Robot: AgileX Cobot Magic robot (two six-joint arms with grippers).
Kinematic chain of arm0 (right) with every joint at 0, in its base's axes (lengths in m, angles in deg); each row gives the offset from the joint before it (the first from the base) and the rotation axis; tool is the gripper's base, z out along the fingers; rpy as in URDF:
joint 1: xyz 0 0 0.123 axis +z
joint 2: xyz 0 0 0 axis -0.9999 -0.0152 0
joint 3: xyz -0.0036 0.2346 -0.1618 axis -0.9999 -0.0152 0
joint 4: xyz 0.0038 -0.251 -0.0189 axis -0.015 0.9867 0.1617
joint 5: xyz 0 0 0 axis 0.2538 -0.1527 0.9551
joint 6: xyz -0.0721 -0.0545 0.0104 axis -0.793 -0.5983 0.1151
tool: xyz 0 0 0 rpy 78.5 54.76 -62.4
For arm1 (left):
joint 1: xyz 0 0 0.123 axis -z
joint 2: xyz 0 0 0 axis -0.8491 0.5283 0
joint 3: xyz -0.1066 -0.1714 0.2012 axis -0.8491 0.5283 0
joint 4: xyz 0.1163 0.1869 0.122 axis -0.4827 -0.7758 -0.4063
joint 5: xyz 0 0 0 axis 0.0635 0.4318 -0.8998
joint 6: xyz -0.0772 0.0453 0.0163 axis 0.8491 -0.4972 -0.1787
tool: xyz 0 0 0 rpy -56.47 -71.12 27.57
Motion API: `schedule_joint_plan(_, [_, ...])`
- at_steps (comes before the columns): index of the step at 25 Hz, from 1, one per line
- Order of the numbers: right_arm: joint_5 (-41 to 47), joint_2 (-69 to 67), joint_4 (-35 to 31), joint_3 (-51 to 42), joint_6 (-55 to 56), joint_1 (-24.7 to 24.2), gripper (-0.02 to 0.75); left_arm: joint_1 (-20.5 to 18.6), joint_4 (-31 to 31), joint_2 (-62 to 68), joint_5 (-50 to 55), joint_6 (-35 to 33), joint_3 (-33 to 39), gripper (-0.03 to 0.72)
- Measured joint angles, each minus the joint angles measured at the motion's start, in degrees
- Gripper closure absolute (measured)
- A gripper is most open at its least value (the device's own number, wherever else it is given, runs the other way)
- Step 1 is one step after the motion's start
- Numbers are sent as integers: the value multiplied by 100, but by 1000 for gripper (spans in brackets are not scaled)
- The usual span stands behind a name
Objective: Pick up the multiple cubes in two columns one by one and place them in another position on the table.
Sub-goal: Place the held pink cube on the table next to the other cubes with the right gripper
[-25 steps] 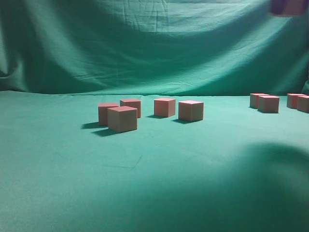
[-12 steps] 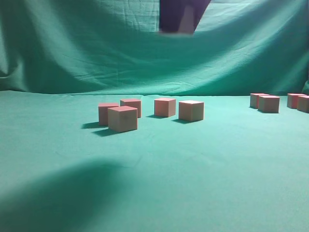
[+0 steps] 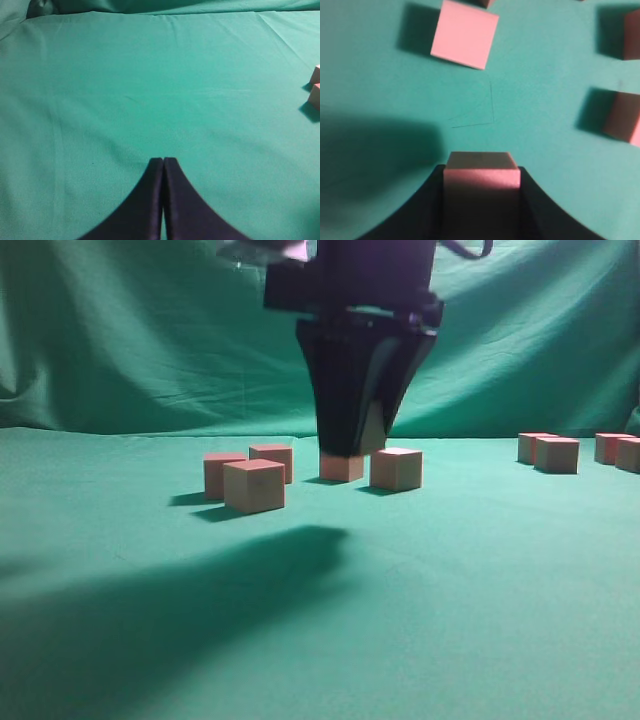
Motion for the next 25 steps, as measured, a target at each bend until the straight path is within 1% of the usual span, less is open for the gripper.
schedule_joint_plan(10, [-793,-303,66,0,-198,106,465,0,0,0,0,0,0,688])
schedule_joint_plan(25, [-984,-508,128,0,-473,106,465,0,0,0,0,0,0,688])
